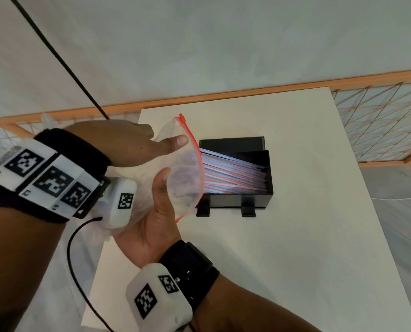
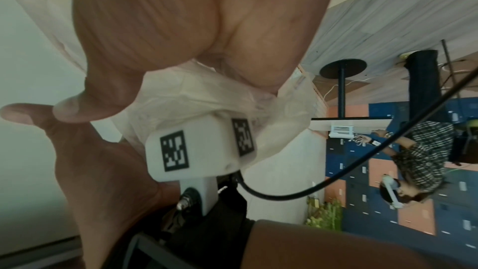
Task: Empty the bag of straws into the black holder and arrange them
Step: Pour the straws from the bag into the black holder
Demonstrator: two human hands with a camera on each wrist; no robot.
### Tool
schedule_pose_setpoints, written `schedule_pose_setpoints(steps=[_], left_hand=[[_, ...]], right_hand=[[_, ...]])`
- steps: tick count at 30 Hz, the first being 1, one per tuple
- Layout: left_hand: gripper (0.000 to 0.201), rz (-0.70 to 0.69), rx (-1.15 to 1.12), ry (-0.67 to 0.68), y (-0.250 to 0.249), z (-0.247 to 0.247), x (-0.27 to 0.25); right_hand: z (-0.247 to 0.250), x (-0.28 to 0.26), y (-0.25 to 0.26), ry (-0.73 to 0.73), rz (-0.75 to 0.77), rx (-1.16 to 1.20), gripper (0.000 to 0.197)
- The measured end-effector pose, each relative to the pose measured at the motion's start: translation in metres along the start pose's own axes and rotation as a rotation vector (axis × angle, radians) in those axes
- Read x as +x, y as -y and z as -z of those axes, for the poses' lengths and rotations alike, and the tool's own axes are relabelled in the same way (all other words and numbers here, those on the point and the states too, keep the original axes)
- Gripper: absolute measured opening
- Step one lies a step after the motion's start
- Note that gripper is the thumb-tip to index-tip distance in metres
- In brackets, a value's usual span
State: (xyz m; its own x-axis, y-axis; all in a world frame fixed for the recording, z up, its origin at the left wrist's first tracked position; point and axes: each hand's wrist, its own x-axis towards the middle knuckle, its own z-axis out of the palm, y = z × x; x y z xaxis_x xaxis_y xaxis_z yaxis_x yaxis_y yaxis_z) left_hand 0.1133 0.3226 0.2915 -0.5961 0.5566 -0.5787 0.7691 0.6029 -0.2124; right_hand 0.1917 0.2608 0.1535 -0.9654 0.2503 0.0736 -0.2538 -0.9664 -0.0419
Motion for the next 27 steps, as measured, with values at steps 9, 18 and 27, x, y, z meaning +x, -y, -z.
schedule_pose_setpoints(steps=[9,18,27], left_hand=[[0.108,-0.005,-0.295,-0.156,0.081,-0.048,-0.017],[0.042,-0.040,-0.930,-0.545,0.151,-0.216,0.018],[0.033,0.112,-1.237,-0.507,0.144,-0.319,0.089]], right_hand=[[0.000,0.002,-0.023,-0.034,-0.086,-0.160,0.065],[0.080,0.030,-0.031,-0.481,-0.145,-0.751,0.019],[0.132,0.035,-0.033,-0.728,-0.202,-1.228,0.029]])
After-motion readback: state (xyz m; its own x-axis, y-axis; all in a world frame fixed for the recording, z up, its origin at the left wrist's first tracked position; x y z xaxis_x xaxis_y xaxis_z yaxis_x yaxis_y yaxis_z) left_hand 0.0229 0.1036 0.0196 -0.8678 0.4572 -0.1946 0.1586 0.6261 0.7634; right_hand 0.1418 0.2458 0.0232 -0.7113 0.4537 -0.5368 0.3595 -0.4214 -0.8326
